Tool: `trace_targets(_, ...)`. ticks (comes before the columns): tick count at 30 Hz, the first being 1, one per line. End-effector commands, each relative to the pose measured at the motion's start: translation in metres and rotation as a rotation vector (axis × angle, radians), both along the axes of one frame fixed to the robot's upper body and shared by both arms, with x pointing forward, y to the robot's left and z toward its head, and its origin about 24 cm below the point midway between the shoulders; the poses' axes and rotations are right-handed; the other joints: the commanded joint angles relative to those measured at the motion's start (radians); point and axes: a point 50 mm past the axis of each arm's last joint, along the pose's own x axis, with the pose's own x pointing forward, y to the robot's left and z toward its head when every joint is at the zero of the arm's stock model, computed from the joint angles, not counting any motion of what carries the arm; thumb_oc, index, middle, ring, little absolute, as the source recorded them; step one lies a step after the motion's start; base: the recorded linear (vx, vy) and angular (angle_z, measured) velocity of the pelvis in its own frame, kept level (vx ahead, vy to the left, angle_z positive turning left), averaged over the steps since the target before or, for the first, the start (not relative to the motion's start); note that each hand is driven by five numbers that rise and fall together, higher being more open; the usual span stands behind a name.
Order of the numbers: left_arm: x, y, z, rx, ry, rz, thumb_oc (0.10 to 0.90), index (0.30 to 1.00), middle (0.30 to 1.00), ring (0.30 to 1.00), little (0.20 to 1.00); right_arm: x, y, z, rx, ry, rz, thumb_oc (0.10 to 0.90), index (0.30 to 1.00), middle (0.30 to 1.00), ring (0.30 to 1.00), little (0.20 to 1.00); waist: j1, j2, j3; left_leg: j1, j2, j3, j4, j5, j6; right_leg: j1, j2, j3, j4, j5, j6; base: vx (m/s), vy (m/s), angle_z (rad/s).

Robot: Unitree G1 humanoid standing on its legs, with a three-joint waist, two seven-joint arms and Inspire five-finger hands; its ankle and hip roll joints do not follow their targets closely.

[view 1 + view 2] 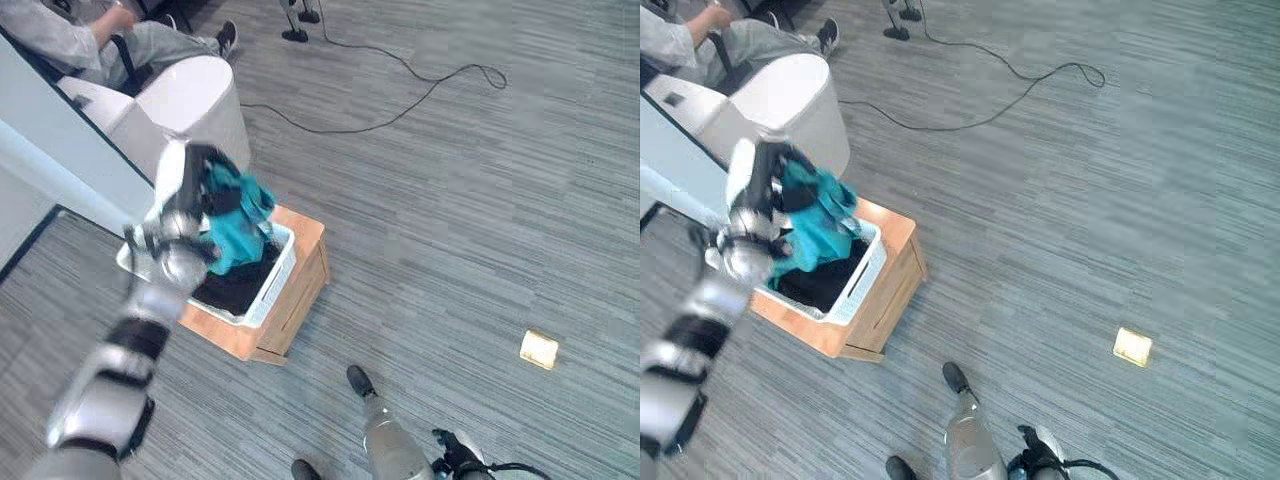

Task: Pick up bed clothes into laundry basket.

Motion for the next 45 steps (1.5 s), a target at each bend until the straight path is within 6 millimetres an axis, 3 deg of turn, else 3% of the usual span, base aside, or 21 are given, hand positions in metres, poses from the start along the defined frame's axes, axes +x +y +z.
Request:
trace_targets(1, -0.013, 0.053, 0.044, -0.097, -0.236, 0.166, 0.400, 0.300, 0.300, 0.300, 0.300, -0.048, 0.000, -0.015, -0.034, 0.122, -0.024, 0.800, 0.900, 0.900, 0.900, 0.900, 0.050, -0.055, -0.102, 0.054, -0.003, -0.064, 0.005, -0.057, 0.011, 0.068, -0.110, -0.040, 0.004, -0.126, 0.099, 0.02, -0.047, 0.01)
trace_targets(2, -0.014, 0.053, 0.043, -0.098, -0.234, 0.167, 0.400, 0.300, 0.300, 0.300, 0.300, -0.048, -0.001, -0.015, -0.036, 0.124, -0.022, 0.800, 0.900, 0.900, 0.900, 0.900, 0.047, -0.054, -0.103, 0.055, -0.003, -0.064, 0.005, -0.057, 0.011, 0.069, -0.110, -0.040, 0.004, -0.127, 0.099, 0.01, -0.030, 0.14)
trace_targets(5, -0.030, 0.064, 0.006, -0.207, -0.147, 0.228, 0.400, 0.300, 0.300, 0.300, 0.300, -0.051, -0.001, -0.016, -0.048, 0.132, -0.015, 0.800, 0.900, 0.900, 0.900, 0.900, 0.064, -0.068, -0.101, 0.054, 0.002, -0.070, 0.004, -0.057, 0.011, 0.075, -0.109, -0.049, 0.004, -0.128, 0.097, 0.00, -0.023, 0.27)
trace_targets(7, -0.033, 0.067, 0.000, -0.211, -0.125, 0.244, 0.400, 0.300, 0.300, 0.300, 0.300, -0.051, 0.000, -0.016, -0.051, 0.132, -0.009, 0.800, 0.900, 0.900, 0.900, 0.900, 0.066, -0.071, -0.101, 0.052, 0.003, -0.069, 0.004, -0.056, 0.010, 0.075, -0.108, -0.051, 0.004, -0.128, 0.096, 0.00, -0.008, 0.20)
trace_targets(9, -0.041, 0.076, -0.019, -0.204, -0.048, 0.291, 0.403, 0.305, 0.305, 0.305, 0.305, -0.049, 0.001, -0.015, -0.051, 0.127, 0.001, 0.800, 0.900, 0.900, 0.900, 0.900, 0.071, -0.075, -0.103, 0.052, 0.006, -0.065, 0.003, -0.054, 0.008, 0.074, -0.106, -0.055, 0.003, -0.128, 0.095, 0.00, 0.000, 0.09)
trace_targets(10, -0.042, 0.079, -0.024, -0.202, -0.025, 0.308, 0.800, 0.900, 0.900, 0.900, 0.900, -0.049, 0.002, -0.015, -0.047, 0.125, 0.006, 0.800, 0.900, 0.900, 0.900, 0.900, 0.071, -0.076, -0.104, 0.052, 0.008, -0.062, 0.003, -0.054, 0.007, 0.073, -0.106, -0.055, 0.003, -0.128, 0.095, 0.00, 0.000, 0.00)
trace_targets(13, -0.043, 0.092, -0.035, -0.199, 0.043, 0.379, 0.800, 0.900, 0.900, 0.900, 0.900, -0.045, 0.003, -0.014, -0.048, 0.118, 0.024, 0.800, 0.900, 0.900, 0.900, 0.900, 0.065, -0.077, -0.106, 0.049, 0.011, -0.057, 0.002, -0.052, 0.003, 0.070, -0.105, -0.057, 0.002, -0.126, 0.095, 0.00, -0.005, -0.02)
trace_targets(17, -0.040, 0.106, -0.032, -0.171, 0.060, 0.444, 0.800, 0.900, 0.900, 0.900, 0.900, -0.043, 0.003, -0.014, -0.054, 0.107, 0.040, 0.800, 0.900, 0.900, 0.900, 0.900, 0.059, -0.073, -0.108, 0.047, 0.011, -0.056, 0.002, -0.051, 0.000, 0.069, -0.103, -0.059, 0.000, -0.126, 0.095, 0.00, -0.004, -0.02)
trace_targets(32, -0.044, 0.120, -0.020, -0.107, 0.043, 0.472, 0.800, 0.900, 0.900, 0.900, 0.900, -0.043, 0.001, -0.013, -0.053, 0.101, 0.041, 0.800, 0.900, 0.900, 0.900, 0.900, 0.047, -0.048, -0.119, 0.053, 0.020, -0.049, 0.002, -0.047, -0.005, 0.078, -0.090, -0.058, -0.006, -0.136, 0.088, 0.00, 0.000, 0.00)
trace_targets(36, -0.040, 0.121, 0.010, -0.063, -0.074, 0.465, 0.800, 0.900, 0.900, 0.900, 0.900, -0.038, 0.000, -0.011, -0.053, 0.087, 0.033, 0.800, 0.900, 0.900, 0.900, 0.900, 0.054, -0.049, -0.128, 0.048, 0.018, -0.055, 0.002, -0.048, -0.002, 0.076, -0.085, -0.055, -0.007, -0.135, 0.088, 0.00, 0.000, 0.00)
trace_targets(42, -0.030, 0.129, 0.083, -0.036, -0.313, 0.468, 0.800, 0.900, 0.900, 0.900, 0.900, -0.019, -0.003, -0.003, -0.060, 0.014, 0.048, 0.800, 0.900, 0.900, 0.900, 0.900, 0.073, -0.053, -0.144, 0.050, 0.019, -0.074, 0.002, -0.046, -0.001, 0.093, -0.087, -0.072, -0.004, -0.137, 0.086, 0.00, -0.005, 0.00)
trace_targets(45, -0.031, 0.133, 0.102, 0.003, -0.347, 0.449, 0.800, 0.900, 0.900, 0.900, 0.900, -0.018, -0.003, -0.002, -0.052, 0.005, 0.058, 0.800, 0.900, 0.900, 0.900, 0.900, 0.084, -0.054, -0.152, 0.055, 0.018, -0.083, 0.002, -0.047, 0.000, 0.106, -0.092, -0.085, -0.003, -0.141, 0.086, 0.01, -0.001, 0.01)
